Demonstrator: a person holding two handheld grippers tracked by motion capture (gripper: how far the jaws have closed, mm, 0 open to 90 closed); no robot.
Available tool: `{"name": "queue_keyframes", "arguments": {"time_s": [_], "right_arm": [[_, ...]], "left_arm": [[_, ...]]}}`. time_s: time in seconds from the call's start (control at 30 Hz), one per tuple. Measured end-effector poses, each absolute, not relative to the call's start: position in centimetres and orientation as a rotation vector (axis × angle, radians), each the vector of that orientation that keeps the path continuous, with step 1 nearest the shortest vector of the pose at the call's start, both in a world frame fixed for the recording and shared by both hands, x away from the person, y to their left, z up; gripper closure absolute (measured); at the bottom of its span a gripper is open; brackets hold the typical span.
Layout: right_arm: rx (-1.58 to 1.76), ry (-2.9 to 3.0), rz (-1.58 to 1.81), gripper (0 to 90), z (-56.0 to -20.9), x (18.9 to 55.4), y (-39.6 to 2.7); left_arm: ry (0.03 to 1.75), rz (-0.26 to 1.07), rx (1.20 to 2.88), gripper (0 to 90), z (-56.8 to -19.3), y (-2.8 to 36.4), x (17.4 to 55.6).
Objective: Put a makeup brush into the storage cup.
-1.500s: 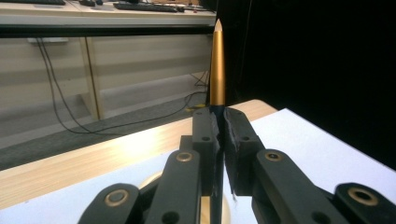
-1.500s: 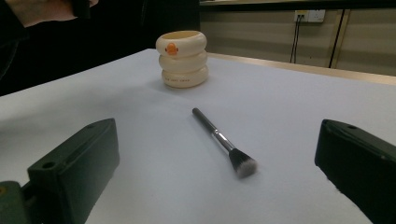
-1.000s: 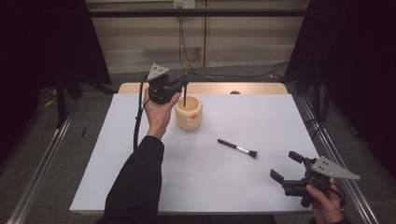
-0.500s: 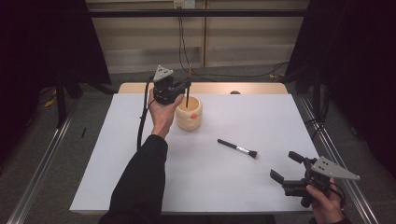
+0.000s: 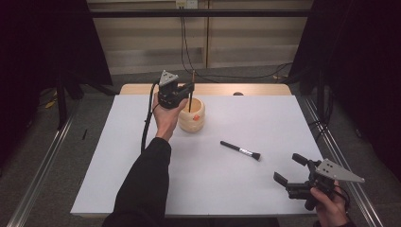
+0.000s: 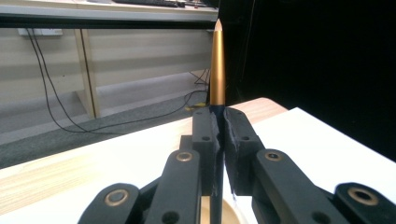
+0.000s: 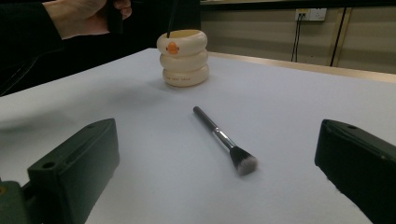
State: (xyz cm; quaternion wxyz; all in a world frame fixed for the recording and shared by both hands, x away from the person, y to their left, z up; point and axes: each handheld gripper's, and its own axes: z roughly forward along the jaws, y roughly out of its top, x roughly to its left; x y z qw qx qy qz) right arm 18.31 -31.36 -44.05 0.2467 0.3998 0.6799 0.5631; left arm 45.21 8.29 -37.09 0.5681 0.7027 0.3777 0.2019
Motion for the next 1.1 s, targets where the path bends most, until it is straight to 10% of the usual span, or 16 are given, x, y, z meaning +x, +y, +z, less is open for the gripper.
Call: {"name": "queue_keyframes", "arguments": {"time_s": [1.1], "right_arm": [[1.101, 1.842, 1.541, 0.0, -44.0, 18.2, -31.3]], "left_arm": [[0.946, 0.452, 1.695, 83.5, -40.9, 8.9, 44.4]]}}
